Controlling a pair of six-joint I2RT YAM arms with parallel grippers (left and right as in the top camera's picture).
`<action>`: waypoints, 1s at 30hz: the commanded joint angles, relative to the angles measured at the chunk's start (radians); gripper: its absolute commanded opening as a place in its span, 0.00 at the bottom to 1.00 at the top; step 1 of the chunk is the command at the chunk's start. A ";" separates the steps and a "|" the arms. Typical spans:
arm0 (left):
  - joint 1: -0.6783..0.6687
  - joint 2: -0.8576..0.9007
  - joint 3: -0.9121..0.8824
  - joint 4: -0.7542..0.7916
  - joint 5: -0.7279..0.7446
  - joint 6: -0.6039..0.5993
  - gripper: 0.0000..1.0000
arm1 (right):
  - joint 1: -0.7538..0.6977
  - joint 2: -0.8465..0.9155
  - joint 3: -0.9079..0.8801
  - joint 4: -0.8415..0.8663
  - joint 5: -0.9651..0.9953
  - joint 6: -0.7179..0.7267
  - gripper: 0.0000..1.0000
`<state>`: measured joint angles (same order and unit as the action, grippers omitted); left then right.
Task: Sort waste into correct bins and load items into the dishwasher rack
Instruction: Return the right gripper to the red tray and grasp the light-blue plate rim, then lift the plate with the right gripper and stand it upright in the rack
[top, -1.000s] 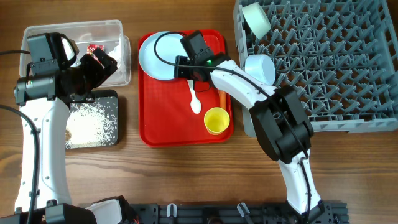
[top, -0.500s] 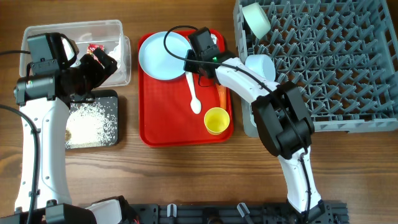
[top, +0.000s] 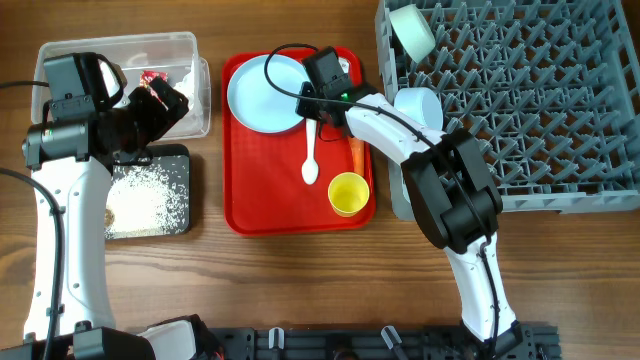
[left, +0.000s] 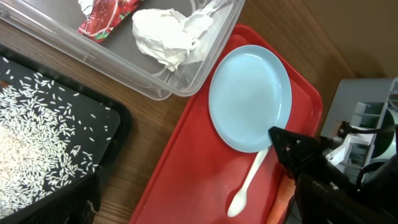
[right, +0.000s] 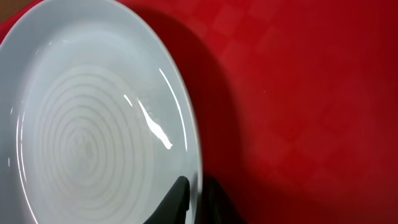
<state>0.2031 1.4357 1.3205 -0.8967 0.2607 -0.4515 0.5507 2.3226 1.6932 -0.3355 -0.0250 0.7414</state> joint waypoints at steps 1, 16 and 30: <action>0.003 0.006 0.006 0.002 0.012 -0.005 1.00 | 0.003 0.037 0.001 -0.012 -0.027 -0.008 0.11; 0.003 0.006 0.006 0.002 0.012 -0.005 1.00 | -0.053 -0.171 0.001 -0.032 0.012 -0.180 0.04; 0.003 0.006 0.006 0.002 0.012 -0.005 1.00 | -0.090 -0.615 0.001 -0.220 0.516 -0.496 0.05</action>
<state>0.2031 1.4357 1.3205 -0.8963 0.2607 -0.4515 0.4591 1.7977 1.6909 -0.5251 0.2123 0.3721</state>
